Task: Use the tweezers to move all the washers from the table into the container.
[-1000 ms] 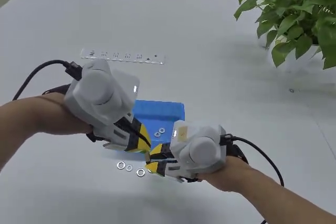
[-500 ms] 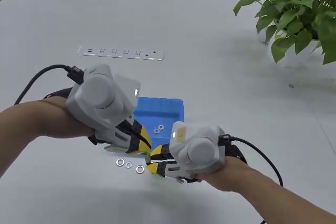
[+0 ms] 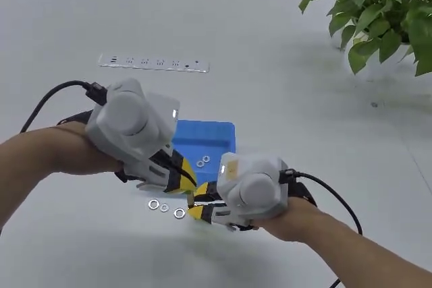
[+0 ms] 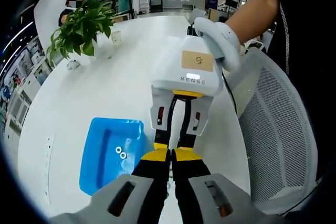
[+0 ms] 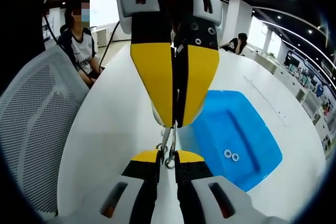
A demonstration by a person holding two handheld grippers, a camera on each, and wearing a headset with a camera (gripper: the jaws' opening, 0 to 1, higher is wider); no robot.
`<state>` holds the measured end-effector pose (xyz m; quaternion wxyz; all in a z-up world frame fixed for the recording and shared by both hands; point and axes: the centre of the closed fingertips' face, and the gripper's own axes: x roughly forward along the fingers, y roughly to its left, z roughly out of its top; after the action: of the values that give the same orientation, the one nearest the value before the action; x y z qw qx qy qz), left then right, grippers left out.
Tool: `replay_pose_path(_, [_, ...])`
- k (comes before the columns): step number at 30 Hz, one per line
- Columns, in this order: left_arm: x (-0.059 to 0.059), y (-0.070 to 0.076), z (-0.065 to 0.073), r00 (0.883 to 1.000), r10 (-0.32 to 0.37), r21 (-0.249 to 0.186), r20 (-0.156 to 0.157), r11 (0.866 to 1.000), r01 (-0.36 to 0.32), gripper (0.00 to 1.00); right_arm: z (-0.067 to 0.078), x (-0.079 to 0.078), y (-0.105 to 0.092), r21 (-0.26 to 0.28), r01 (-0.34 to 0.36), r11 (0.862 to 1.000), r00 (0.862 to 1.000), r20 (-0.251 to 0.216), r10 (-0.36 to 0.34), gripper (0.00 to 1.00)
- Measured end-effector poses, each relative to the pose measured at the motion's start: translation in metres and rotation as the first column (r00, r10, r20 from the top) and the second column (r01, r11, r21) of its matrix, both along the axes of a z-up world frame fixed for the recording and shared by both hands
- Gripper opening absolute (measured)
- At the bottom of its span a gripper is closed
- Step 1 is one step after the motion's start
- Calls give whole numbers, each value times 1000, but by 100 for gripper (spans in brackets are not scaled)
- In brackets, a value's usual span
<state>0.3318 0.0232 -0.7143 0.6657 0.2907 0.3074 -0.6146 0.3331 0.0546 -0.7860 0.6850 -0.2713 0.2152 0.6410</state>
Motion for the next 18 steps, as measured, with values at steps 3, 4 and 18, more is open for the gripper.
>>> replay_pose_path(3, [2,-1,0,1000,5,-1,2,1000,-5,5,0,1,0,-3,5,1000,1000,-5,-5,12])
replay_pose_path(4, [3,-1,0,1000,6,-1,3,1000,-6,5,0,1,0,-4,7,1000,1000,-6,-7,12])
replay_pose_path(18, [2,-1,0,1000,7,-3,-4,1000,-7,5,0,1,0,-2,30,1000,999,-39,-30,10])
